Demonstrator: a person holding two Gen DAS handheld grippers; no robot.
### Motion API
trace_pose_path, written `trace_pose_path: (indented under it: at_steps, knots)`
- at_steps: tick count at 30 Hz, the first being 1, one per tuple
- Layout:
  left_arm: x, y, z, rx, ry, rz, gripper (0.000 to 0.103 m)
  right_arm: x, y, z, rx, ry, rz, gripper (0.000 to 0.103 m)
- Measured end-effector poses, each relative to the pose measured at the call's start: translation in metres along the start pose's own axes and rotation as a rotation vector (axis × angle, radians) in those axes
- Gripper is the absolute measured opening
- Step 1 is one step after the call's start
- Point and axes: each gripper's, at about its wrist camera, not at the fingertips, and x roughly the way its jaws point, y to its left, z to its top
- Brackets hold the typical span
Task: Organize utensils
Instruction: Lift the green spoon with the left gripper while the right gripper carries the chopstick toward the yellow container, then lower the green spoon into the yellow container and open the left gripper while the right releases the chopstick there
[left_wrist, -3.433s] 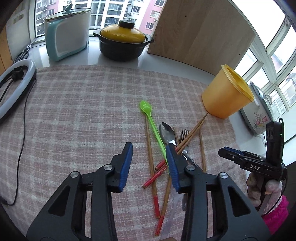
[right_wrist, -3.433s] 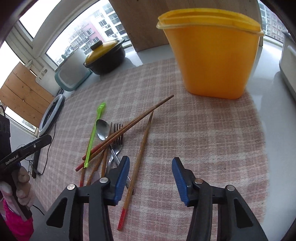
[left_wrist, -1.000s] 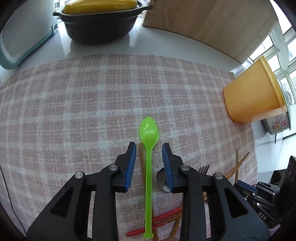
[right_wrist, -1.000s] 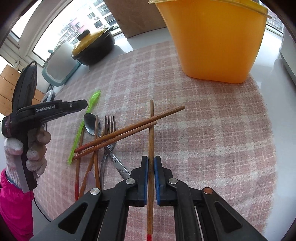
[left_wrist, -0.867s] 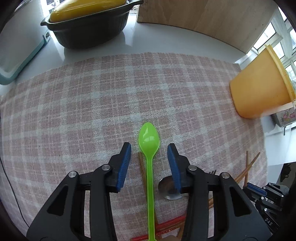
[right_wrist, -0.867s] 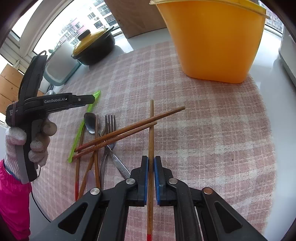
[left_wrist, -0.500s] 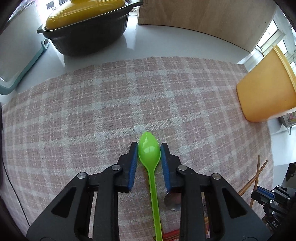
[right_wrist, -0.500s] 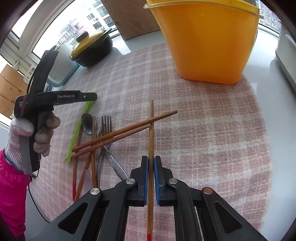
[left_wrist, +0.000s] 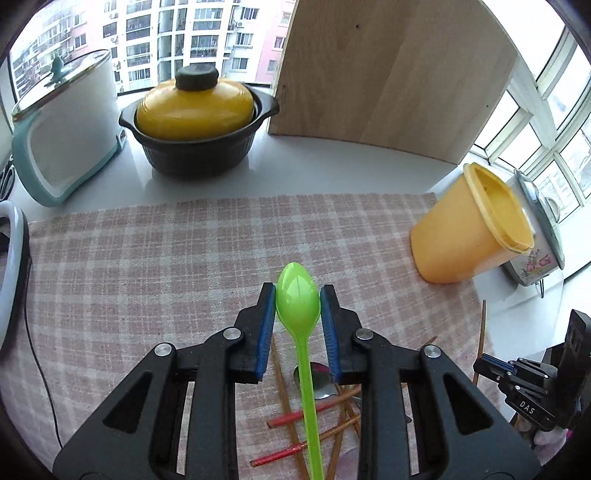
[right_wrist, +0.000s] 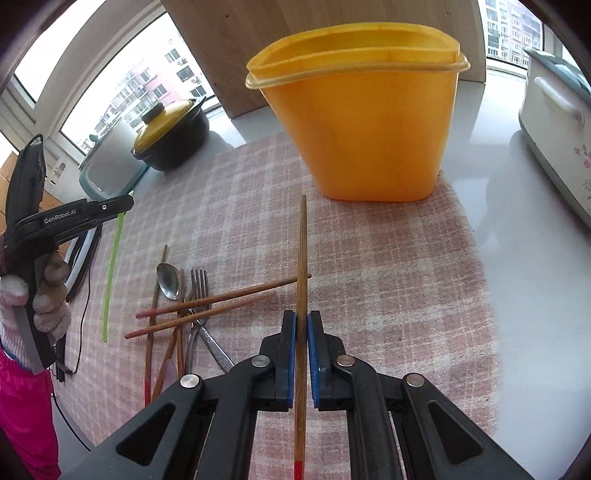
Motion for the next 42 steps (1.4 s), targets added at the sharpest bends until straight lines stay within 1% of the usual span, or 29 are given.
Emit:
trace_pose_path:
  at_steps: [1,7,15,18,22,27,32,36,39,42]
  knots:
    - [-0.003,-0.01,-0.004,0.001,-0.013,-0.007,0.024,-0.004,0.0,0.001,-0.001,-0.013,-0.001,0.004]
    - [-0.033,-0.022,-0.004,-0.003,-0.08,-0.066,0.024,-0.028,-0.005,0.008,0.021,-0.094,0.028,0.004]
    - [-0.059,-0.054,0.012,-0.002,-0.188,-0.135,0.024,-0.065,-0.009,0.033,0.04,-0.239,0.073,0.004]
    - [-0.064,-0.068,0.023,0.005,-0.236,-0.141,0.024,-0.074,-0.009,0.044,0.038,-0.279,0.072,0.004]
    - [-0.06,-0.082,0.037,-0.025,-0.261,-0.193,0.024,-0.084,-0.009,0.064,0.032,-0.324,0.069,0.004]
    - [-0.053,-0.103,0.056,-0.034,-0.31,-0.214,0.024,-0.098,-0.014,0.086,0.03,-0.398,0.054,0.004]
    - [-0.04,-0.13,0.075,-0.024,-0.354,-0.214,0.024,-0.11,-0.022,0.107,0.045,-0.465,0.04,0.004]
    - [-0.032,-0.148,0.087,-0.029,-0.399,-0.21,0.024,-0.113,-0.024,0.123,0.043,-0.493,0.025,0.004]
    - [-0.022,-0.157,0.095,-0.048,-0.422,-0.208,0.024,-0.112,-0.03,0.133,0.053,-0.512,0.03,0.004]
    - [-0.015,-0.166,0.101,-0.055,-0.46,-0.189,0.024,-0.115,-0.04,0.138,0.071,-0.54,0.043,0.004]
